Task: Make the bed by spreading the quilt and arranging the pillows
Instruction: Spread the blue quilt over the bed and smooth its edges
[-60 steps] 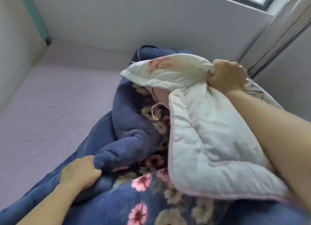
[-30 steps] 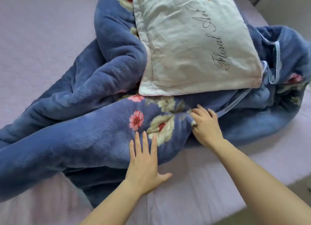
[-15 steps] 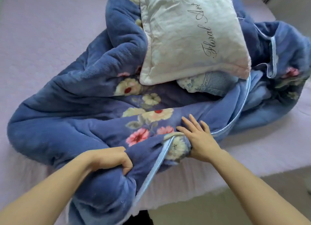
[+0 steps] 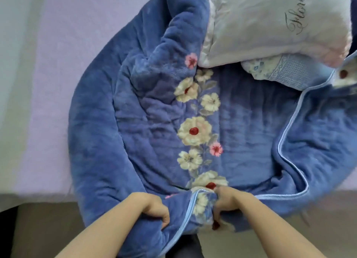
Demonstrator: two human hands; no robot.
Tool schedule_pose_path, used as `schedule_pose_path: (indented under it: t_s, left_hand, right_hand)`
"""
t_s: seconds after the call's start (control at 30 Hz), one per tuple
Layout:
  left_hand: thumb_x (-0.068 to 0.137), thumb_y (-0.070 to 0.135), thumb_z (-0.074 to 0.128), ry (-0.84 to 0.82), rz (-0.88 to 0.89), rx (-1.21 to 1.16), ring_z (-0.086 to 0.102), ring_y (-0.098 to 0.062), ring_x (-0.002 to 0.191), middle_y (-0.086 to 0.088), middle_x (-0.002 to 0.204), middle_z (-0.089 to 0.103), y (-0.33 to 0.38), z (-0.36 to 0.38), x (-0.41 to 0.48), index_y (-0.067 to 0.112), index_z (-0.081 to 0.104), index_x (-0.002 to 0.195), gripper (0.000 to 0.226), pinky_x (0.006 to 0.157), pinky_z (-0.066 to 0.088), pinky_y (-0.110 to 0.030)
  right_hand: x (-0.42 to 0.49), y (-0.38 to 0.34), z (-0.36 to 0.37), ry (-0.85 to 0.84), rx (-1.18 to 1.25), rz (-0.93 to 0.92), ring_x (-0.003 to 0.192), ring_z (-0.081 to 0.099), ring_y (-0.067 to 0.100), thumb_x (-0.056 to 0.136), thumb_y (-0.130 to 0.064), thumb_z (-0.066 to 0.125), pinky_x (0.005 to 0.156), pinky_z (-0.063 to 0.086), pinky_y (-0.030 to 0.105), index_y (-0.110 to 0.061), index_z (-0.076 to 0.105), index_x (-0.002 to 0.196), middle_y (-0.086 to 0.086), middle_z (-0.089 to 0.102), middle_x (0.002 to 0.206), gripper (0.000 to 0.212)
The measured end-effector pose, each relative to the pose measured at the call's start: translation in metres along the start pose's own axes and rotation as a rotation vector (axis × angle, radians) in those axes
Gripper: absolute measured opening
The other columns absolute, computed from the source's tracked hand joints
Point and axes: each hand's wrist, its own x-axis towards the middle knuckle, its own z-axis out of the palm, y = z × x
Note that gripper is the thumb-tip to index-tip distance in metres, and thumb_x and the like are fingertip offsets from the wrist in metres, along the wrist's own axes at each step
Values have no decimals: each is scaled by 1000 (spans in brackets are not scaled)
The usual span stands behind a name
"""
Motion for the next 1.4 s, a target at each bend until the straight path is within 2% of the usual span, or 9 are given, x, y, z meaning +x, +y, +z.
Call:
schedule_pose_path:
  t_s: [0.17,0.27,0.4,0.6,0.83,0.93,1.07,1.2,1.4]
  left_hand:
    - [79,33,62,76,294,-344,62,-20,80,-2,89,64,-38,-65,10,20,63,92,18,61,47,-25]
    - [80,13,61,781,433,-735,63,-23,76,-8,83,67,-77,-128,-7,17,64,91,12,69,51,-32]
    - [83,16,61,1495,93,-855,57,-28,106,-10,113,62,-162,-197,-32,11,61,115,32,92,42,-36]
    - [84,45,67,1157,244,-1194,58,-16,108,1,126,59,-248,-252,-17,19,47,134,60,95,44,-32]
    - [65,35,72,947,654,-887,53,0,120,23,131,56,-241,-267,-6,44,38,139,82,102,45,-31]
    - [65,24,64,887,680,-724,61,-6,108,19,119,64,-244,-273,-29,50,41,133,76,93,51,-32]
    - [70,19,54,977,555,-617,63,-17,92,11,104,68,-265,-272,-66,52,37,129,69,80,54,-36]
    - [71,17,55,1288,504,-785,65,-16,83,15,93,70,-302,-250,-126,51,41,127,67,74,53,-34]
    - [58,28,68,1698,252,-1058,63,-23,89,8,95,66,-395,-212,-148,51,51,105,55,73,51,-34]
  right_hand:
    - [23,-61,-59,382,547,-228,62,53,13,67,-19,64,63,52,34,-11,63,73,1,60,68,10]
    - [33,-115,-105,598,628,-303,67,57,19,79,-8,63,62,45,29,-3,65,83,6,62,71,7]
    - [48,-204,-157,773,585,-400,61,57,14,80,-13,59,64,44,28,-17,64,83,-4,64,70,8]
    - [79,-335,-211,913,389,-430,98,57,19,87,-19,54,88,46,31,-15,56,119,-3,59,105,32]
    - [110,-425,-277,957,429,-159,130,38,34,79,-63,59,97,40,43,-5,25,142,14,40,141,92]
    - [122,-445,-300,830,531,-27,131,41,37,73,-54,71,103,42,45,3,1,148,19,38,145,117]
    - [120,-459,-300,883,832,52,121,50,34,82,-13,61,92,46,39,7,8,145,19,43,140,85]
    - [83,-530,-301,901,1306,-141,90,59,29,75,-12,60,83,52,35,2,53,125,11,63,111,52]
    - [65,-647,-247,590,1310,-551,62,51,23,63,-6,59,54,43,21,-3,65,86,6,56,71,23]
